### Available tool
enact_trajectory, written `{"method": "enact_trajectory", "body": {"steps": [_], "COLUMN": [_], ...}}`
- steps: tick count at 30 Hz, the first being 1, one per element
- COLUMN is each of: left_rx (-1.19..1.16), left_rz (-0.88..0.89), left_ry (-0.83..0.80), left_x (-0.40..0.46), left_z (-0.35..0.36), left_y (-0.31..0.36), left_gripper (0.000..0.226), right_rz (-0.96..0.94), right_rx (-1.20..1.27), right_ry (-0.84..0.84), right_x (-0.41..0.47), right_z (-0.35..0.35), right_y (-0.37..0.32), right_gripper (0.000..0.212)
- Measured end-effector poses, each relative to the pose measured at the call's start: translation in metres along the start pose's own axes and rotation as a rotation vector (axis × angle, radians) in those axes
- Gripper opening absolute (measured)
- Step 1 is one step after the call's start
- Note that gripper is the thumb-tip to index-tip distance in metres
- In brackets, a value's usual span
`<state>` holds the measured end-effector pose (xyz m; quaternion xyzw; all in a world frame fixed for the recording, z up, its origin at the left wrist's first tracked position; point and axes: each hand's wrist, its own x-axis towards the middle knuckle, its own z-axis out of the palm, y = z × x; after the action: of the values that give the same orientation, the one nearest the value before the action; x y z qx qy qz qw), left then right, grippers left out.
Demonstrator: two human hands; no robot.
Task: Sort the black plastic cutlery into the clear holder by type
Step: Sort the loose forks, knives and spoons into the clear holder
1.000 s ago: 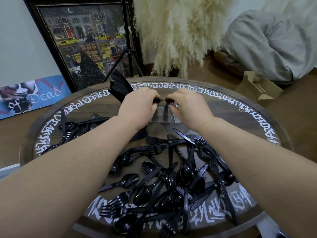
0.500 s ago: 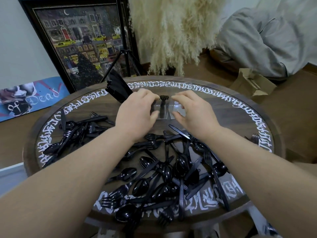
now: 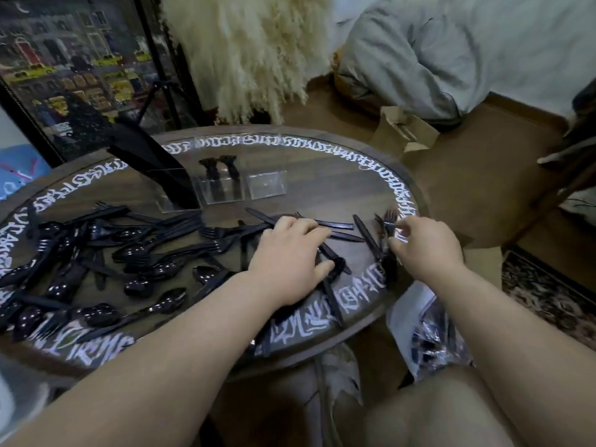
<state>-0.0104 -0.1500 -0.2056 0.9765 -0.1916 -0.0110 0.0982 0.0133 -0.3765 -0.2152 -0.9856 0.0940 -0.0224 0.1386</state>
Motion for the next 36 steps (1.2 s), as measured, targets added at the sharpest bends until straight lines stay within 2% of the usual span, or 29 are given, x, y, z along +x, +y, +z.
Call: {"method": "enact_trajectory", "body": {"steps": [2,6,8,13,19,23,27,30,36], "left_rx": [0.003,0.029,0.055,0.111,0.09,0.081,0.102,0.103,0.062], "left_rz": [0.014,-0.001,-0.019,-0.093,-0.081,-0.013,0.078,0.127,0.112], "left_ry": [-0.06,-0.147,-0.169,-0.203,-0.057,-0.016,-0.028,-0.029,0.008], "left_x": [0.005,0.014,0.017,0.019,0.026,0.032,0.036,0.04,0.045], "left_z": [0.008,0.021,0.024,0.025,0.029,0.032,0.037,0.042,0.043], "left_y": [0.013,0.025,0.024,0.012,0.012,0.019,0.03,0.038,0.035], "left_gripper": [0.057,0.059,0.06,0.059,0.062,0.056,0.047,0.039,0.021], "right_rz": [0.057,0.088,0.121,0.051,-0.095,-0.099,-0.064,-0.05,-0.036], "right_rx": [-0.056,-0.066,-0.05,-0.062,0.092,0.163,0.223,0.246,0.182], "right_ry": [-0.063,-0.111,-0.113,-0.17,-0.273,-0.267,-0.205,-0.232,-0.269], "right_x": [0.002,0.007,0.01,0.019,0.018,0.018,0.019,0.018,0.016], "right_z": [0.002,0.006,0.008,0.011,0.021,0.023,0.019,0.017,0.014], "right_y": [0.016,0.021,0.015,0.002,-0.017,-0.017,-0.008,-0.004,-0.011], "right_gripper": [0.024,0.056,0.061,0.054,0.037,0.03,0.035,0.039,0.038]}}
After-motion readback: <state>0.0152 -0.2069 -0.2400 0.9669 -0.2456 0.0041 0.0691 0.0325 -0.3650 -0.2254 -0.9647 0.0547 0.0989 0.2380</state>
